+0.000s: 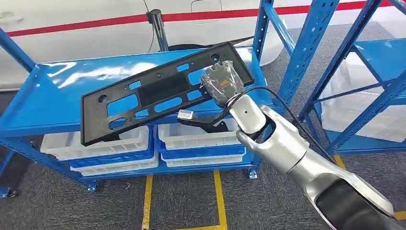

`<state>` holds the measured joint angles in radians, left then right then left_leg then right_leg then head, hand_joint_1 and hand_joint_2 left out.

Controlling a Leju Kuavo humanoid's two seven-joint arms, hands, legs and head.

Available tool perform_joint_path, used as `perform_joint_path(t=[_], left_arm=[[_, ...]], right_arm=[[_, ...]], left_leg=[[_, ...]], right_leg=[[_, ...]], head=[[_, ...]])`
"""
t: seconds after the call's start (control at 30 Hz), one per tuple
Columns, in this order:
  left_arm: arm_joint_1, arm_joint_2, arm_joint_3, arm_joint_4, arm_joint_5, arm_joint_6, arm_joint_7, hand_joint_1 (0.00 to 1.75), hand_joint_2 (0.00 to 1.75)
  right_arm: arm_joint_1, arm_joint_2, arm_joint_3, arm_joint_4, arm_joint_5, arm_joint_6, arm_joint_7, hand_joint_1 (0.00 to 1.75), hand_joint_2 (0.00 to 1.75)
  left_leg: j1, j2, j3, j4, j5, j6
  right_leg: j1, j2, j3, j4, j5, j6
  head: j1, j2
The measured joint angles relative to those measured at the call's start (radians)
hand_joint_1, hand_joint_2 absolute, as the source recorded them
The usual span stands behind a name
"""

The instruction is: Take the parts from the cabinet and place them on the table.

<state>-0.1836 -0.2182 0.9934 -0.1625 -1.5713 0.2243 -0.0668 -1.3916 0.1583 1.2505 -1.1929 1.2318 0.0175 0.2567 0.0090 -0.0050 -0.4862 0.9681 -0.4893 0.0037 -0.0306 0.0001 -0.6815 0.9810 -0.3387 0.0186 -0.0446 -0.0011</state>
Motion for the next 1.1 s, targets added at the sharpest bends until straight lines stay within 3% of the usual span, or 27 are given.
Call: perform_joint_path(t=[0.03, 0.1, 0.17, 0.2, 0.23, 0.3, 0.33, 0.37, 0.4, 0.47, 0.5, 0.53, 0.57, 0.6, 0.67, 0.7, 0.73, 0.8, 0.83, 0.87, 0.9, 0.93, 0.97, 1.0, 1.03, 1.07, 1.1], left_arm=[[-0.003, 0.0, 0.0, 0.0, 0.0, 0.0, 0.0, 0.0, 1.75], [-0.003, 0.0, 0.0, 0.0, 0.0, 0.0, 0.0, 0.0, 1.75], [-0.002, 0.0, 0.0, 0.0, 0.0, -0.001, 0.0, 0.0, 1.75], [-0.005, -0.002, 0.0, 0.0, 0.0, 0.0, 0.0, 0.0, 1.75], [-0.005, -0.002, 0.0, 0.0, 0.0, -0.001, 0.001, 0.0, 1.75], [-0.004, -0.002, 0.0, 0.0, 0.0, -0.001, 0.002, 0.0, 1.75], [-0.004, -0.002, 0.0, 0.0, -0.001, -0.001, 0.002, 0.0, 1.75], [-0.004, -0.002, 0.0, 0.0, -0.001, -0.001, 0.002, 0.0, 1.75], [-0.004, -0.002, 0.0, 0.0, -0.002, -0.001, 0.002, 0.0, 1.75], [-0.006, -0.003, 0.0, 0.0, -0.003, -0.001, 0.004, 0.0, 1.75], [-0.007, -0.004, 0.0, 0.0, -0.003, -0.001, 0.005, 0.0, 1.75], [-0.009, -0.003, 0.0, 0.0, -0.003, -0.001, 0.005, 0.0, 1.75], [-0.012, -0.004, -0.001, 0.0, -0.003, -0.001, 0.008, 0.0, 1.75], [-0.014, -0.005, -0.002, 0.0, -0.002, -0.001, 0.009, 0.0, 1.75], [-0.012, -0.005, -0.002, 0.0, 0.0, -0.001, 0.011, 0.0, 1.75], [-0.012, -0.005, -0.002, 0.0, 0.0, -0.001, 0.012, 0.0, 1.75], [-0.012, -0.006, -0.003, 0.0, 0.0, -0.001, 0.015, 0.0, 1.75], [-0.016, -0.008, -0.004, 0.0, 0.0, -0.001, 0.018, 0.0, 1.75], [-0.02, -0.008, -0.004, 0.0, 0.0, -0.001, 0.018, 0.0, 1.75], [-0.022, -0.008, -0.004, 0.0, 0.0, -0.001, 0.018, 0.0, 1.75], [-0.023, -0.008, -0.004, 0.0, 0.0, -0.001, 0.018, 0.0, 1.75], [-0.023, -0.008, -0.005, 0.0, 0.0, -0.001, 0.018, 0.0, 1.75], [-0.024, -0.009, -0.005, 0.0, 0.0, -0.001, 0.018, 0.0, 1.75], [-0.027, -0.009, -0.005, 0.0, 0.0, -0.001, 0.018, 0.0, 1.75], [-0.033, -0.007, -0.005, 0.0, 0.0, -0.001, 0.018, 0.0, 1.75], [-0.039, -0.008, -0.005, 0.0, 0.0, -0.001, 0.018, 0.0, 1.75], [-0.04, -0.008, -0.005, 0.0, 0.0, -0.001, 0.018, 0.0, 1.75]], right_arm=[[0.0, -0.002, 0.0, 0.0, 0.0, 0.0, 0.001, 1.75, 1.75], [-0.001, -0.003, 0.0, 0.0, 0.0, 0.001, 0.002, 1.75, 1.75], [0.0, -0.007, 0.0, 0.0, -0.002, 0.003, 0.002, 1.75, 1.75], [0.0, -0.012, 0.0, 0.0, -0.003, 0.003, 0.002, 1.75, 1.75], [0.0, -0.013, 0.0, 0.0, -0.005, 0.005, 0.002, 1.75, 1.75], [0.003, -0.017, 0.0, 0.0, -0.01, 0.008, 0.002, 1.75, 1.75], [0.005, -0.019, 0.0, 0.0, -0.011, 0.011, 0.002, 1.75, 1.75], [0.007, -0.021, 0.0, 0.0, -0.013, 0.013, 0.003, 1.75, 1.75], [0.009, -0.022, 0.0, 0.0, -0.016, 0.015, 0.004, 1.75, 1.75], [0.009, -0.023, 0.0, 0.0, -0.018, 0.018, 0.006, 1.75, 1.75], [0.007, -0.023, 0.0, 0.0, -0.019, 0.019, 0.008, 1.75, 1.75], [0.003, -0.024, -0.001, 0.0, -0.02, 0.019, 0.012, 1.75, 1.75], [0.003, -0.024, -0.002, 0.0, -0.022, 0.019, 0.015, 1.75, 1.75], [0.003, -0.03, -0.002, 0.0, -0.027, 0.021, 0.017, 1.75, 1.75], [0.004, -0.035, -0.002, 0.001, -0.029, 0.021, 0.018, 1.75, 1.75], [0.002, -0.039, -0.002, 0.001, -0.029, 0.022, 0.019, 1.75, 1.75], [0.002, -0.039, -0.002, 0.001, -0.031, 0.026, 0.021, 1.75, 1.75], [0.0, -0.046, -0.002, 0.001, -0.035, 0.033, 0.025, 1.75, 1.75], [-0.001, -0.05, -0.002, 0.001, -0.039, 0.036, 0.027, 1.75, 1.75], [0.0, -0.054, -0.002, 0.001, -0.041, 0.04, 0.028, 1.75, 1.75], [0.0, -0.058, -0.002, 0.001, -0.044, 0.042, 0.031, 1.75, 1.75], [0.0, -0.062, -0.002, 0.001, -0.049, 0.045, 0.034, 1.75, 1.75], [-0.001, -0.07, -0.002, 0.001, -0.052, 0.052, 0.039, 1.75, 1.75], [-0.004, -0.08, -0.004, 0.0, -0.059, 0.061, 0.045, 1.75, 1.75], [-0.007, -0.092, -0.009, 0.0, -0.065, 0.069, 0.052, 1.75, 1.75], [-0.009, -0.107, -0.018, 0.0, -0.071, 0.075, 0.058, 1.75, 1.75], [-0.011, -0.119, -0.024, 0.0, -0.074, 0.082, 0.064, 1.75, 1.75]], left_leg=[[-0.007, 0.0, 0.007, -0.027, -0.003, 0.002], [-0.014, -0.002, -0.008, -0.02, 0.012, 0.013], [-0.016, -0.001, -0.018, -0.024, 0.034, 0.03], [-0.009, 0.003, -0.02, -0.029, 0.052, 0.037], [-0.009, 0.003, -0.033, -0.031, 0.063, 0.048], [-0.009, 0.004, -0.059, -0.029, 0.086, 0.054], [-0.01, 0.004, -0.072, -0.028, 0.095, 0.055], [-0.011, 0.005, -0.085, -0.027, 0.106, 0.054], [-0.01, 0.005, -0.098, -0.025, 0.114, 0.051], [-0.004, 0.005, -0.121, -0.016, 0.126, 0.041], [-0.002, 0.005, -0.133, -0.004, 0.129, 0.035], [-0.01, 0.004, -0.148, 0.008, 0.131, 0.03], [-0.009, 0.004, -0.154, 0.013, 0.138, 0.024], [-0.011, 0.002, -0.159, 0.016, 0.146, 0.018], [-0.006, 0.002, -0.172, 0.01, 0.165, 0.009], [0.0, 0.003, -0.18, 0.017, 0.147, 0.005], [-0.001, 0.003, -0.194, 0.053, 0.094, 0.0], [0.0, 0.003, -0.232, 0.203, -0.026, -0.008], [0.0, 0.003, -0.249, 0.288, -0.068, -0.008], [-0.002, 0.003, -0.25, 0.338, -0.078, -0.004], [-0.004, 0.003, -0.235, 0.348, -0.066, 0.0], [-0.008, 0.003, -0.204, 0.323, -0.036, 0.009], [-0.017, 0.003, -0.149, 0.257, 0.0, 0.023], [-0.026, 0.001, -0.081, 0.167, 0.018, 0.043], [-0.037, -0.001, -0.01, 0.069, -0.004, 0.064], [-0.043, 0.0, 0.025, -0.01, -0.03, 0.074], [-0.044, -0.002, 0.017, -0.003, -0.024, 0.065]], right_leg=[[0.002, 0.001, -0.003, -0.002, 0.008, 0.007], [0.0, 0.0, -0.004, -0.005, 0.02, 0.02], [0.001, 0.001, -0.004, -0.02, 0.041, 0.036], [-0.006, 0.001, -0.016, -0.006, 0.014, 0.036], [-0.002, 0.001, -0.034, 0.034, -0.048, 0.035], [-0.003, 0.001, -0.075, 0.196, -0.176, 0.037], [-0.001, 0.001, -0.09, 0.274, -0.208, 0.039], [-0.002, 0.001, -0.09, 0.323, -0.211, 0.042], [-0.002, 0.001, -0.069, 0.323, -0.191, 0.045], [-0.007, -0.001, 0.032, 0.207, -0.131, 0.05], [-0.012, -0.003, 0.107, 0.107, -0.122, 0.058], [-0.008, 0.0, 0.151, 0.037, -0.154, 0.065], [-0.004, 0.005, 0.139, 0.038, -0.152, 0.044], [-0.008, 0.006, 0.133, 0.032, -0.15, 0.041], [-0.002, 0.005, 0.115, 0.038, -0.135, 0.018], [-0.005, 0.003, 0.103, 0.037, -0.122, 0.005], [-0.004, 0.003, 0.09, 0.036, -0.112, -0.001], [0.001, 0.003, 0.064, 0.036, -0.09, -0.008], [0.005, 0.003, 0.049, 0.037, -0.079, -0.009], [0.009, 0.003, 0.035, 0.037, -0.068, -0.011], [0.012, 0.003, 0.021, 0.037, -0.057, -0.013], [0.015, 0.003, 0.008, 0.037, -0.046, -0.013], [0.019, 0.005, -0.005, 0.037, -0.034, -0.014], [0.021, 0.005, -0.014, 0.036, -0.023, -0.014], [0.018, 0.003, -0.019, 0.036, -0.014, -0.011], [0.017, -0.005, -0.021, 0.033, -0.004, -0.005], [0.01, -0.011, -0.02, 0.021, 0.012, 0.005]], head=[[0.0, 0.0], [0.0, 0.0], [0.0, 0.0], [0.0, 0.0], [0.001, 0.0], [0.0, 0.0], [0.001, 0.0], [0.0, 0.0], [0.0, 0.0], [0.0, 0.0], [0.001, 0.0], [0.001, 0.0], [-0.002, 0.0], [-0.001, 0.0], [0.0, 0.0], [-0.001, 0.0], [-0.001, 0.0], [-0.001, 0.0], [-0.001, 0.0], [-0.001, 0.0], [-0.001, 0.0], [-0.001, 0.0], [-0.001, 0.0], [-0.001, 0.0], [-0.001, 0.0], [-0.001, 0.0], [0.0, 0.0]])
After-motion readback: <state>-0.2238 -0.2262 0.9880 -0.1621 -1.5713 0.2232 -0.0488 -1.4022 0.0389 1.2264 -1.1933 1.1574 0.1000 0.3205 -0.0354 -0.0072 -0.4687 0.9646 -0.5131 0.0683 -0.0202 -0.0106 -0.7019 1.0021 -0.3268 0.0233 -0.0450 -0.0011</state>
